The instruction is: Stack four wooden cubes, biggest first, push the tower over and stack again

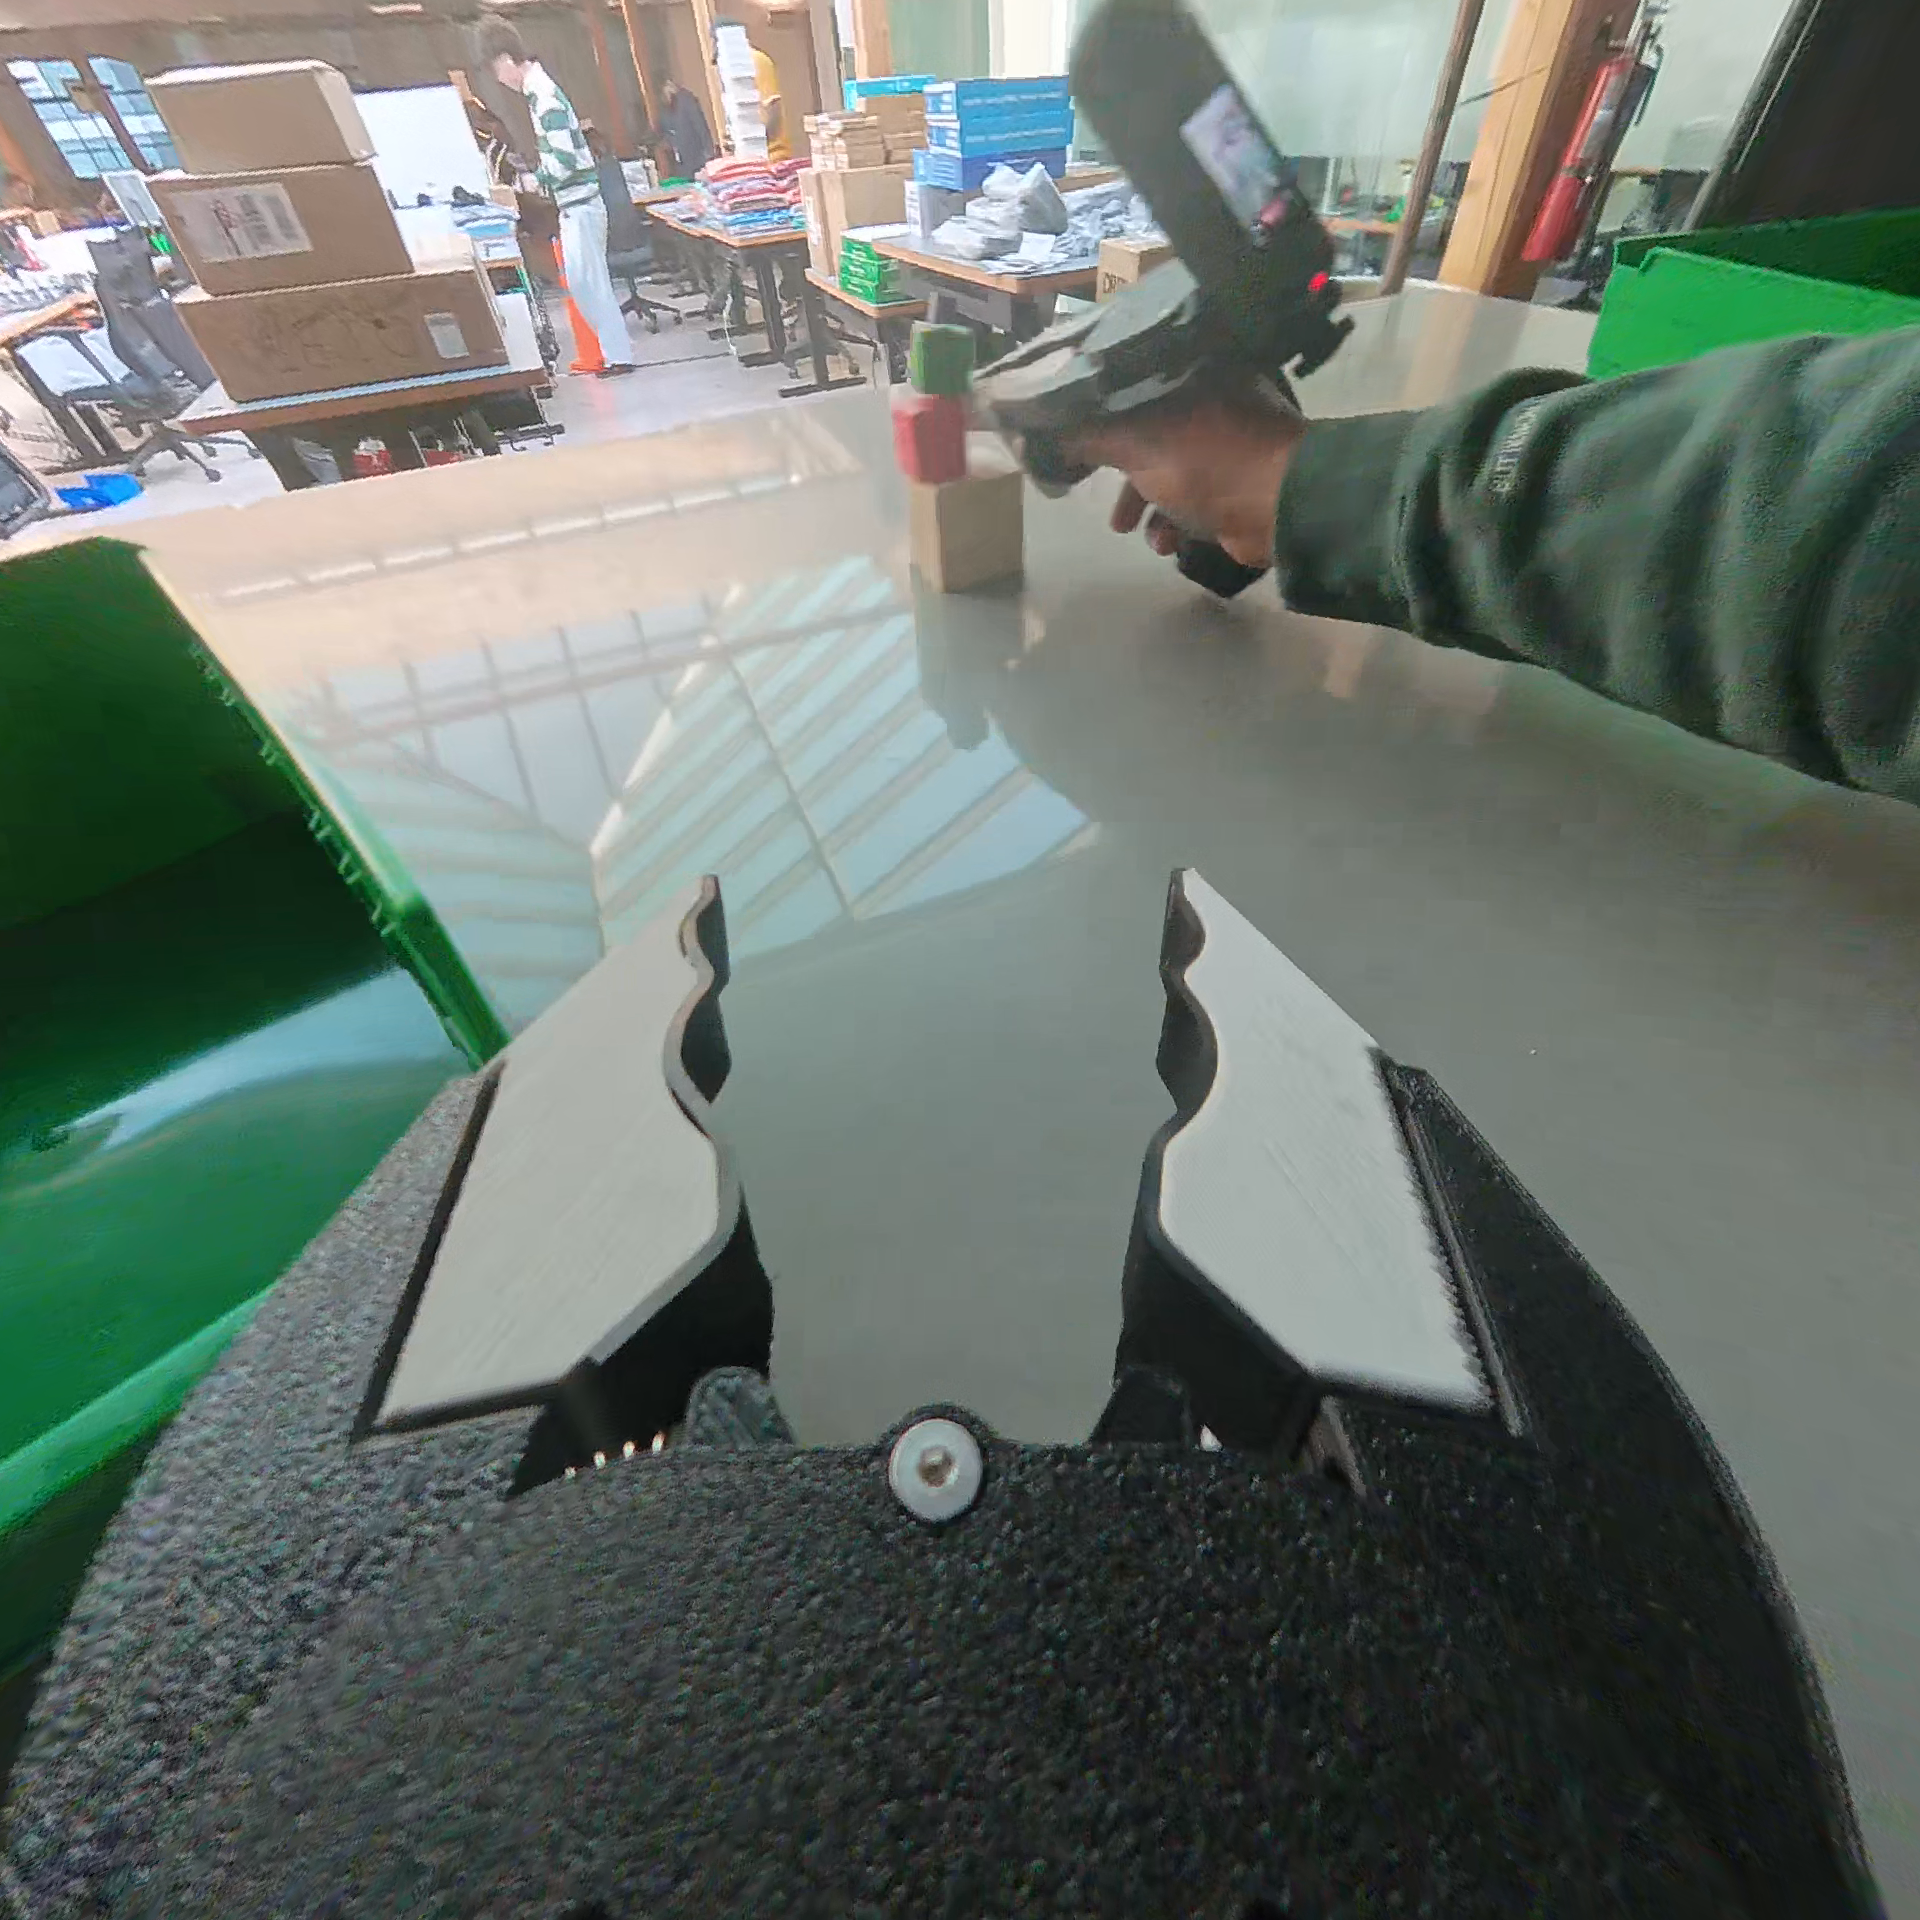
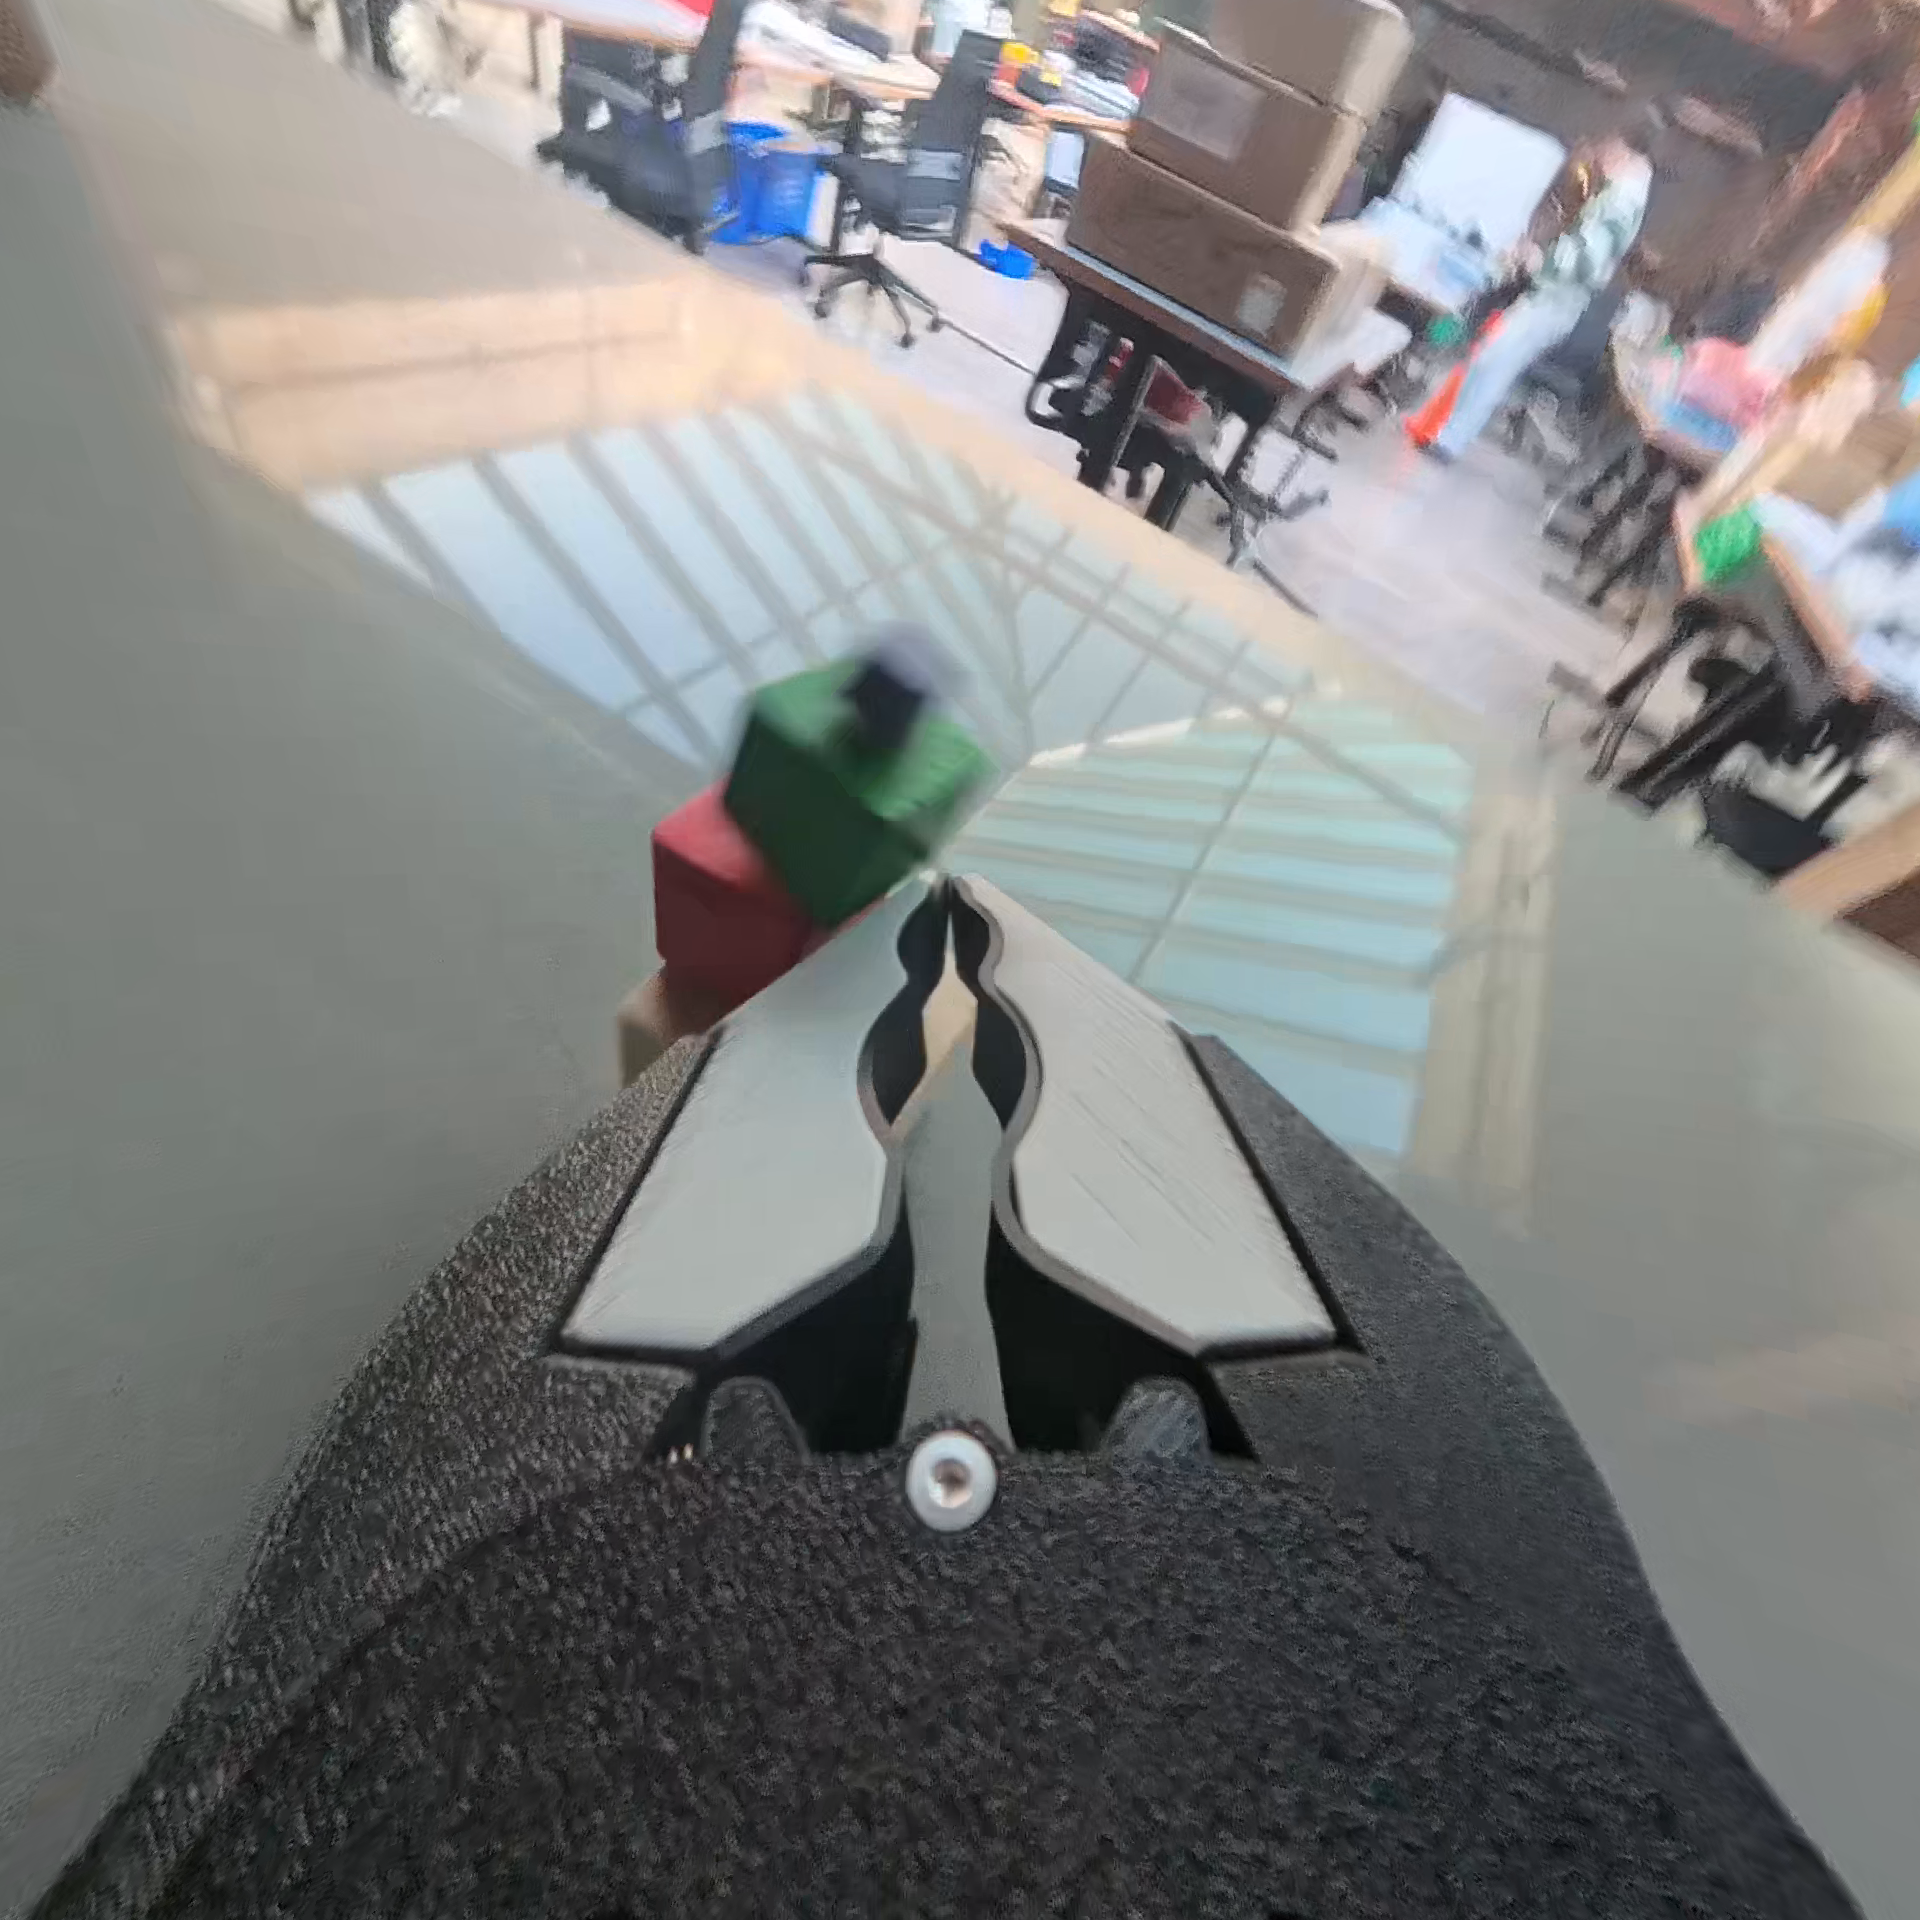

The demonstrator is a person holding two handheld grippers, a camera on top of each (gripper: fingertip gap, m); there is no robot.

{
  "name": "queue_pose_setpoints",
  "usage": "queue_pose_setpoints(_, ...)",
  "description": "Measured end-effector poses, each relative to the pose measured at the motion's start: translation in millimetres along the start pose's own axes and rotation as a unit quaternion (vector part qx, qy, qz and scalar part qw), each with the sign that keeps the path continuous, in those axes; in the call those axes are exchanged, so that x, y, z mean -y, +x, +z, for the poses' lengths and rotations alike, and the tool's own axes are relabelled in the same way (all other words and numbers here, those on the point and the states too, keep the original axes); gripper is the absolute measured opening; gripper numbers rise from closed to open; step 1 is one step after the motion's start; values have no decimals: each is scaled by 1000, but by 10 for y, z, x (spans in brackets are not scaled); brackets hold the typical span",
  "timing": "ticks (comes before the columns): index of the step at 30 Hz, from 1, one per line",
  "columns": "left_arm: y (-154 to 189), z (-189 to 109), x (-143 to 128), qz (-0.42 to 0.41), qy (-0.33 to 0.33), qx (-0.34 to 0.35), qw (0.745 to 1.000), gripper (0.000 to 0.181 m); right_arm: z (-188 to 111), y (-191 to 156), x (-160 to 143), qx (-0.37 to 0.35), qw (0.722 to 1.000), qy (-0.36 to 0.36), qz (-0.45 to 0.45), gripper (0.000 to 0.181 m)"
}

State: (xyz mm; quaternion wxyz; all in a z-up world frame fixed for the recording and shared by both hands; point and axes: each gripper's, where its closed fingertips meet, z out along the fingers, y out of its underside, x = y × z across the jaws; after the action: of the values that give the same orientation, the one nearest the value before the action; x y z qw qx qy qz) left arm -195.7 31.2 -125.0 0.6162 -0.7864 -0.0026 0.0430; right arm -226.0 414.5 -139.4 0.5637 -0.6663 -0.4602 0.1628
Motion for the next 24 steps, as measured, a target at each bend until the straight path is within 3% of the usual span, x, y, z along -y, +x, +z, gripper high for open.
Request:
queue_pose_setpoints(4,41,28,-7,0,-5,-4,1000,82,-268,-743,185,77,991,55,-96,0)
queue_pose_setpoints(8,56,39,-3,-4,-5,-7,1000,82,-757,-1016,171,106,985,91,-100,5)
queue_pose_setpoints(18,170,111,33,-37,-6,-9,999,83,-2187,-914,-194,114,990,80,8,71)
queue_pose_setpoints(24,217,207,38,-49,-12,2,999,83,-2972,-714,-619,66,996,46,40,82)
